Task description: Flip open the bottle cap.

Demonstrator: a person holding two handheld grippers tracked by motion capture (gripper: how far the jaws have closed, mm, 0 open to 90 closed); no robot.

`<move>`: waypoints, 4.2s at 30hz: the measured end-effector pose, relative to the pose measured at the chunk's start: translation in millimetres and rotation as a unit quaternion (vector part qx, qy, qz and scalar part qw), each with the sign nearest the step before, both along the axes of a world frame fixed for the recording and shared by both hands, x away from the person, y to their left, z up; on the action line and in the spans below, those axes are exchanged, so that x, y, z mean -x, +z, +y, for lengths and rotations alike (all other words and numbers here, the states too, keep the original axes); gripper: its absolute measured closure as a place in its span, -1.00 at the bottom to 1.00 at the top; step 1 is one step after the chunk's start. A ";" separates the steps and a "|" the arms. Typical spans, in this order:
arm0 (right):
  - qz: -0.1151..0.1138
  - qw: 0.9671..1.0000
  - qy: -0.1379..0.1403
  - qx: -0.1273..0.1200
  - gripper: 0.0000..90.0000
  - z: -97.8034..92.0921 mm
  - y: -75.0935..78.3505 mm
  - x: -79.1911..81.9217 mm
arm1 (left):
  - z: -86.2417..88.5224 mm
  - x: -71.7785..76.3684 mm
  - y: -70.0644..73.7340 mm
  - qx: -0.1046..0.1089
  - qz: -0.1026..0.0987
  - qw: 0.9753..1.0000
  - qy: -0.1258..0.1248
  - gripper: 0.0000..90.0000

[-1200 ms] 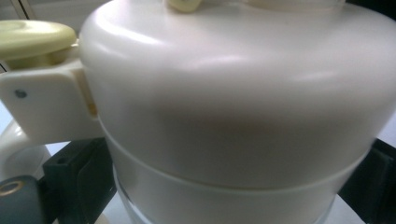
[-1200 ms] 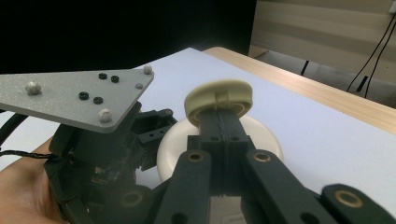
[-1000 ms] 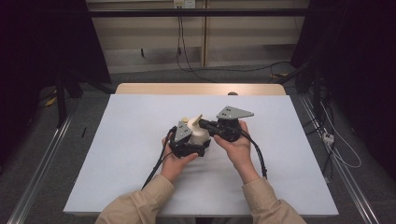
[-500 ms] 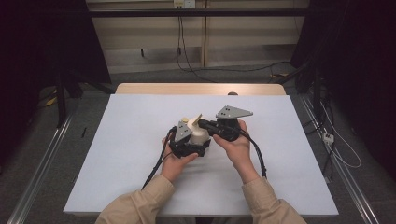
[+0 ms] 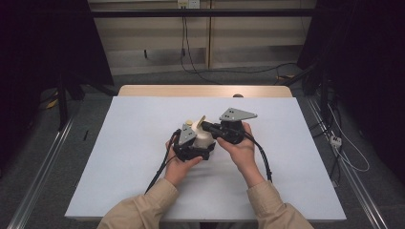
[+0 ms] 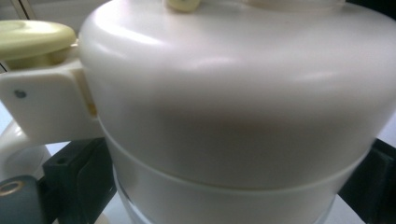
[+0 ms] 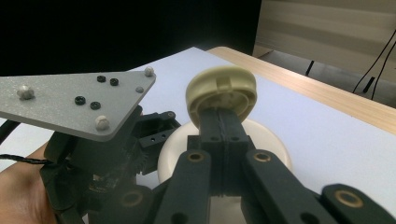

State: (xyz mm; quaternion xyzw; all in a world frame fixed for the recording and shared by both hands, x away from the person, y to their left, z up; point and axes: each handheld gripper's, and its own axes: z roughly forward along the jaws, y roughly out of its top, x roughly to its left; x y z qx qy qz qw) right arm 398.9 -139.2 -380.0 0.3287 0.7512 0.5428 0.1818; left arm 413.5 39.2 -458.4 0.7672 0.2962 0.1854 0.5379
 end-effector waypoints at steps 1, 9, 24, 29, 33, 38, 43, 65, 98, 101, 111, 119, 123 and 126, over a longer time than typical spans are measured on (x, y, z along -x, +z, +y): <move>0.001 1.000 0.000 0.000 1.00 0.0 -0.1 -0.1 | 0.0 0.0 0.0 0.000 0.000 1.000 0.000 -0.90; 0.000 1.000 0.000 0.001 1.00 0.9 -0.3 -0.8 | -0.2 0.1 -0.1 0.000 0.000 1.000 0.001 -0.90; 0.000 1.000 0.001 -0.001 1.00 2.1 -0.6 -1.6 | -0.2 0.3 -0.1 -0.001 0.000 1.000 0.001 -0.90; 0.000 1.000 0.001 -0.001 1.00 2.3 -0.4 -2.0 | -0.3 0.3 -0.1 -0.001 0.000 1.000 0.001 -0.90; -0.001 1.000 0.002 -0.004 1.00 3.2 0.2 -2.2 | -0.3 0.3 -0.1 -0.001 0.000 1.000 0.001 -0.90; -0.001 1.000 0.003 -0.002 1.00 3.7 -0.1 -2.4 | -0.3 0.3 -0.1 -0.001 -0.001 1.000 0.001 -0.90; -0.002 1.000 0.003 -0.002 1.00 3.6 -0.2 -2.4 | -0.3 0.3 -0.1 -0.001 0.000 1.000 0.001 -0.90; -0.002 1.000 0.003 -0.002 1.00 4.6 -0.8 -2.5 | -0.1 0.2 0.1 -0.003 -0.002 1.000 0.001 -0.90; 0.009 1.000 -0.004 -0.005 0.59 0.2 -0.1 -2.5 | 0.4 -0.3 -0.1 -0.001 0.003 1.000 0.000 -0.90; 0.007 1.000 -0.005 0.004 0.42 0.2 -0.9 -2.4 | 0.8 -0.6 0.0 -0.002 0.002 1.000 0.000 -0.90; 0.008 1.000 -0.019 -0.011 -0.05 -9.6 0.6 -0.8 | 1.3 -0.8 0.1 -0.005 0.003 1.000 -0.002 -0.91; 0.009 1.000 -0.023 -0.014 -0.34 -15.7 1.3 1.8 | 1.5 -1.1 -0.1 -0.002 0.006 1.000 -0.003 -0.91; 0.009 1.000 -0.023 -0.011 -0.43 -16.6 0.5 3.0 | 1.4 -1.2 -0.3 0.001 0.007 1.000 -0.003 -0.91; 0.010 1.000 -0.021 -0.008 -0.50 -19.0 -0.1 4.0 | 2.3 -2.3 -0.5 0.004 0.012 1.000 -0.006 -0.91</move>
